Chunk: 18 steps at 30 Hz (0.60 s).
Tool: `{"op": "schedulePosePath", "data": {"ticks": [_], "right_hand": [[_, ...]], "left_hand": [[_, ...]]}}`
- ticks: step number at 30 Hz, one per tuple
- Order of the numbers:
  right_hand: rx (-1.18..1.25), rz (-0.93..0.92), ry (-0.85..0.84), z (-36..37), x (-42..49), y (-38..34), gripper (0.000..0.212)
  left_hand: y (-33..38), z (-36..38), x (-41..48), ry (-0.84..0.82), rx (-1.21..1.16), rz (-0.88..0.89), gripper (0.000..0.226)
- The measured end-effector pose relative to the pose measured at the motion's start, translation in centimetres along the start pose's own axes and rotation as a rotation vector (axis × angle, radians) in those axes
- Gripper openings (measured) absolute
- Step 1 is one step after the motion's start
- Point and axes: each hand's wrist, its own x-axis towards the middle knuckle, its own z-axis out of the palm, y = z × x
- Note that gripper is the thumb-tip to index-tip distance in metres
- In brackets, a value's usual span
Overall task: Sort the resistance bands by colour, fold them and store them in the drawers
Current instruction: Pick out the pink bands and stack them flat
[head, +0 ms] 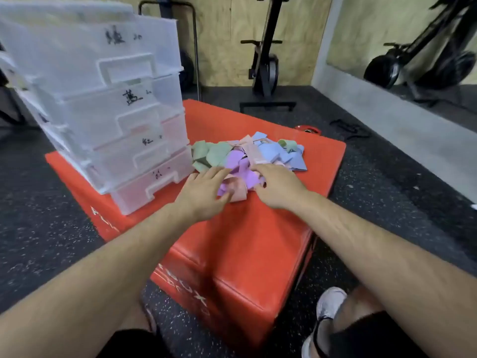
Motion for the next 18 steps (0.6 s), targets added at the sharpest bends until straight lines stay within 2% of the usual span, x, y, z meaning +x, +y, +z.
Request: {"op": "schedulePosePath", "data": {"ticks": [2, 5, 10, 14, 18], "right_hand": [[0.028, 0.0, 0.038, 0.9, 1.2, 1.0, 0.048], [0.044, 0.012, 0.023, 3.3, 2.9, 1.9, 0.039], [0.143, 0.022, -0.05, 5.3, 6.3, 1.0, 0.021], [0.015, 0.011, -0.129, 6.9, 7.1, 0.0, 0.026], [-0.07, -0.007, -0.098, 6.9, 7.7, -0.9, 0.027]], "left_hand": [[-0.6, 1.4, 1.8, -0.048, 0.011, 0.029, 0.073], [-1.8, 3.8, 4.7, -0.106, 0.056, 0.045, 0.065], [-3.6, 5.3, 8.8, -0.108, 0.064, 0.192, 0.034], [-4.6, 5.9, 9.8, -0.102, 0.081, 0.229, 0.02], [-5.3, 4.8, 10.4, -0.142, 0.043, 0.219, 0.015]]}}
